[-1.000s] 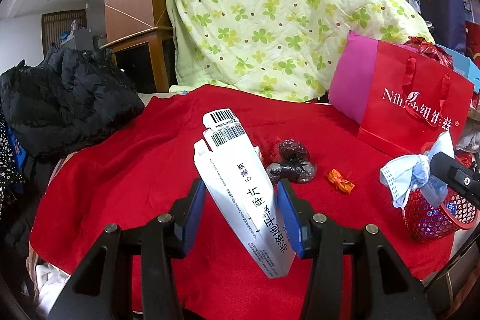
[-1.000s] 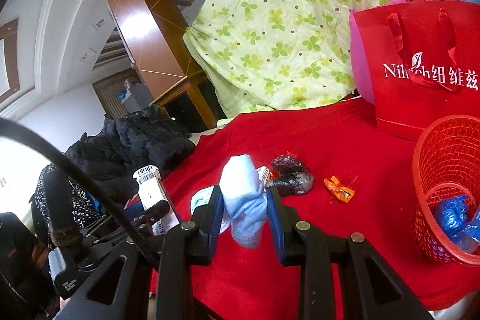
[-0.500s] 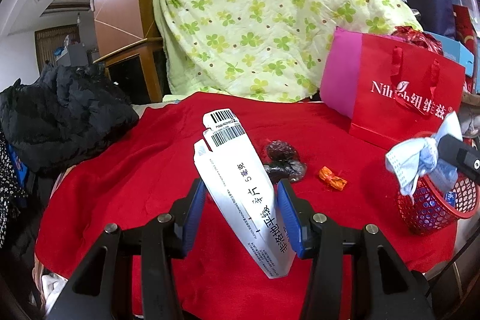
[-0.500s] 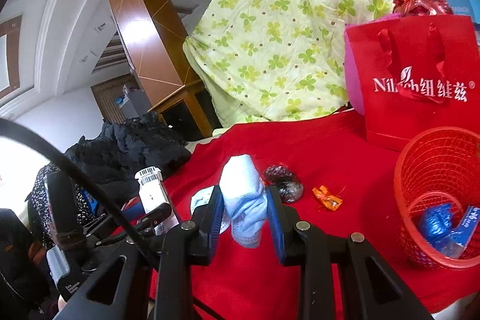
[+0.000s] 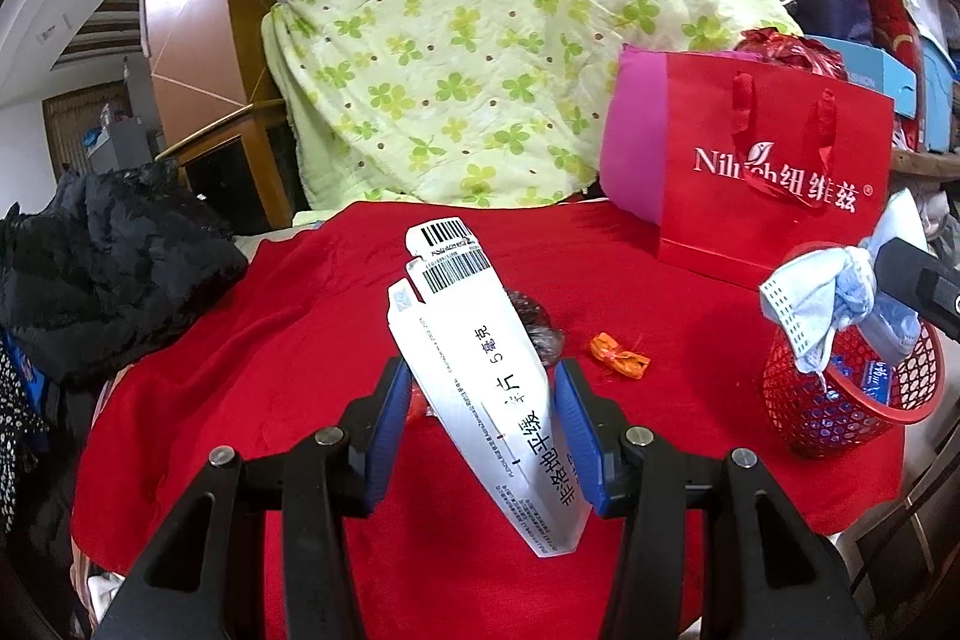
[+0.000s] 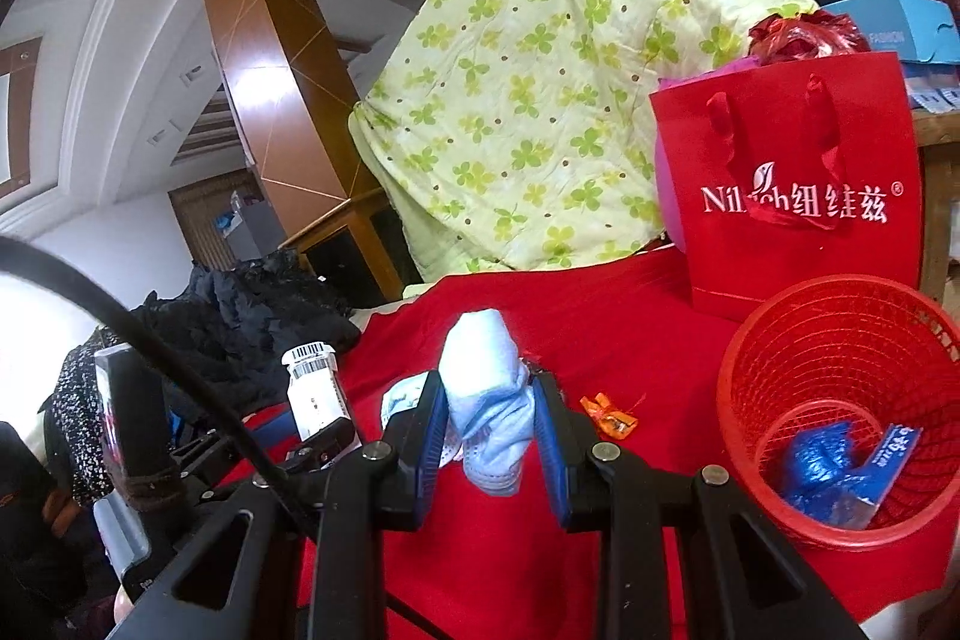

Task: Collect trash
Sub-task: 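Hold the white box in the left tool while the right tool carries the tissue toward the basket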

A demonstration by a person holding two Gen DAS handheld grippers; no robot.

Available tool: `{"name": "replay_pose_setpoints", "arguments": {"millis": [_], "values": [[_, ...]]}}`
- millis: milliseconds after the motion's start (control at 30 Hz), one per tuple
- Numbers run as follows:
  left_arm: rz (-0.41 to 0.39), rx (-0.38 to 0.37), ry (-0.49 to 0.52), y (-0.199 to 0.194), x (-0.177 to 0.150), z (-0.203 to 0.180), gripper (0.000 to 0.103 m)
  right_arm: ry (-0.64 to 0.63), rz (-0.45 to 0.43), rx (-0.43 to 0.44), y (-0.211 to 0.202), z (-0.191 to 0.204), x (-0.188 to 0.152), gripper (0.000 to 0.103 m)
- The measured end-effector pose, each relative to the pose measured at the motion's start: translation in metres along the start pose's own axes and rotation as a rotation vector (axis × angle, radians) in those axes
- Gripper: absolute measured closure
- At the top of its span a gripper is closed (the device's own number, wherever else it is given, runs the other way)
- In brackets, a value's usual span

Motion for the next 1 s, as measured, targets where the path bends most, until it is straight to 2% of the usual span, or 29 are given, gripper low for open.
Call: {"name": "replay_pose_setpoints", "arguments": {"millis": [400,1000], "values": [[-0.016,-0.054,0.055,-0.003,0.014,-0.039,0.052,-0.015,-0.053,-0.039,-0.02,-0.016,0.014,0.072],[-0.043,-0.137,0.122,-0.007,0.029,-0.095,0.052,0.013,-0.149,-0.161,-0.062,-0.078,0.044,0.072]]}}
Point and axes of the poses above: each gripper's, at about its wrist camera, not at the fingertips, and y roughly the way its jaws point, z to its left, x to its top, the point moved 10 cm from there along y, roughly the way its jaws point, and after that the axes turned 8 degrees about -z, right-handed, at the moved point
